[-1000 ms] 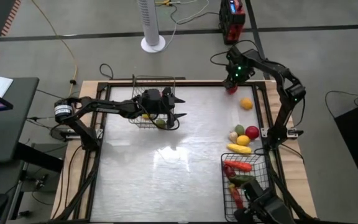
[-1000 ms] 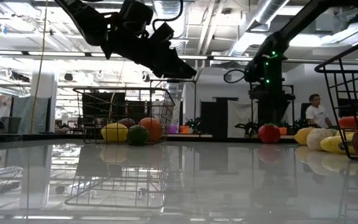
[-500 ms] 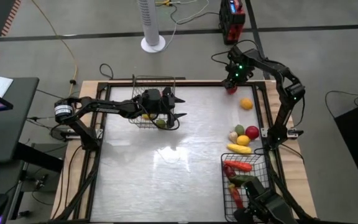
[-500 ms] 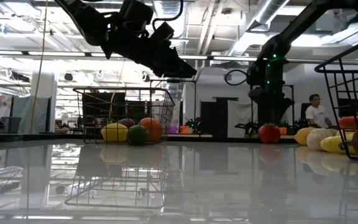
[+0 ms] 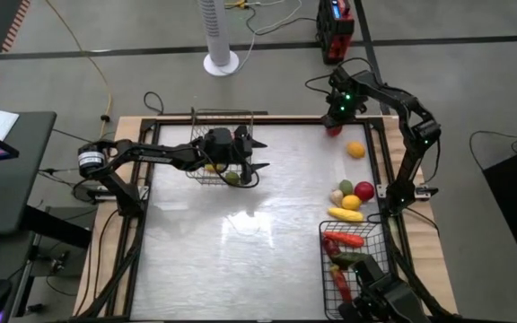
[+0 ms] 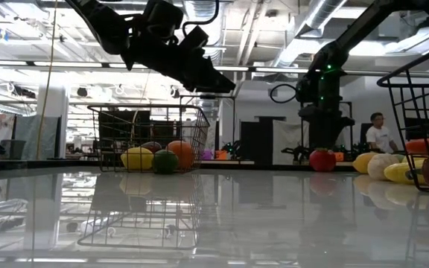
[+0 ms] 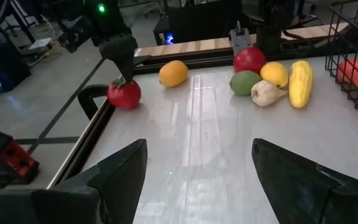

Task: Sort produce into baskets
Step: Put the top tomato into the left wire basket

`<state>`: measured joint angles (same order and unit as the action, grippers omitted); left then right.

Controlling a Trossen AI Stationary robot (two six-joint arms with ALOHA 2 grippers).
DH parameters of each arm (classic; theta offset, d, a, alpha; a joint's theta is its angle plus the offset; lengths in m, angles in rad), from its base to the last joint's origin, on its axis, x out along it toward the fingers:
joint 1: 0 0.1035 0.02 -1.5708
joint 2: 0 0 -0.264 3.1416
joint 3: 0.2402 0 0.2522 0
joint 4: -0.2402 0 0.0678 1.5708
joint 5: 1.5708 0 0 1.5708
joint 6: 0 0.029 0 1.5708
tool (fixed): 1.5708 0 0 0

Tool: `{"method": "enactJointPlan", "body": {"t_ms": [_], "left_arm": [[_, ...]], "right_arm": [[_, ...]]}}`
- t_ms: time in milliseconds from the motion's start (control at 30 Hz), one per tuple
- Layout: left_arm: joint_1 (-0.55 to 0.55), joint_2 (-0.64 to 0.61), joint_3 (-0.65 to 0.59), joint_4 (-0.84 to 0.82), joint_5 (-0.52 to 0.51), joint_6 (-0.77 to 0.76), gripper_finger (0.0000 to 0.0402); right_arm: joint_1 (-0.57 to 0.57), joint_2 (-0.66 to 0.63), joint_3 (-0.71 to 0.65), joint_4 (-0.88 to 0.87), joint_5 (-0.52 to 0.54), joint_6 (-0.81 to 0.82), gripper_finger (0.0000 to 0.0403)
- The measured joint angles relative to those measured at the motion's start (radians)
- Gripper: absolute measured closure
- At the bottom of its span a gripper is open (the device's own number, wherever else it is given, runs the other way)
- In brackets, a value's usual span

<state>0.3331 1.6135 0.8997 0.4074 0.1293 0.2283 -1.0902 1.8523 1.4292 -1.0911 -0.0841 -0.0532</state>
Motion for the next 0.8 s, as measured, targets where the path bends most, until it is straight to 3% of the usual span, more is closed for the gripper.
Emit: {"method": "enactJointPlan", "body": {"t_ms": [267, 533, 800], "left_arm": [[0.000, -0.023, 0.000, -0.014, -0.011, 0.005, 0.0123], [0.000, -0.030, 0.000, -0.018, -0.010, 0.005, 0.0123], [0.000, -0.030, 0.000, -0.022, -0.010, 0.004, 0.0123]], "right_arm": [[-0.006, 0.000, 0.000, -0.010, 0.000, 0.007, 0.0319], [-0.006, 0.000, 0.000, -0.023, 0.000, 0.019, 0.0386], [0.001, 0.000, 0.000, -0.023, 0.001, 0.021, 0.0384]]}}
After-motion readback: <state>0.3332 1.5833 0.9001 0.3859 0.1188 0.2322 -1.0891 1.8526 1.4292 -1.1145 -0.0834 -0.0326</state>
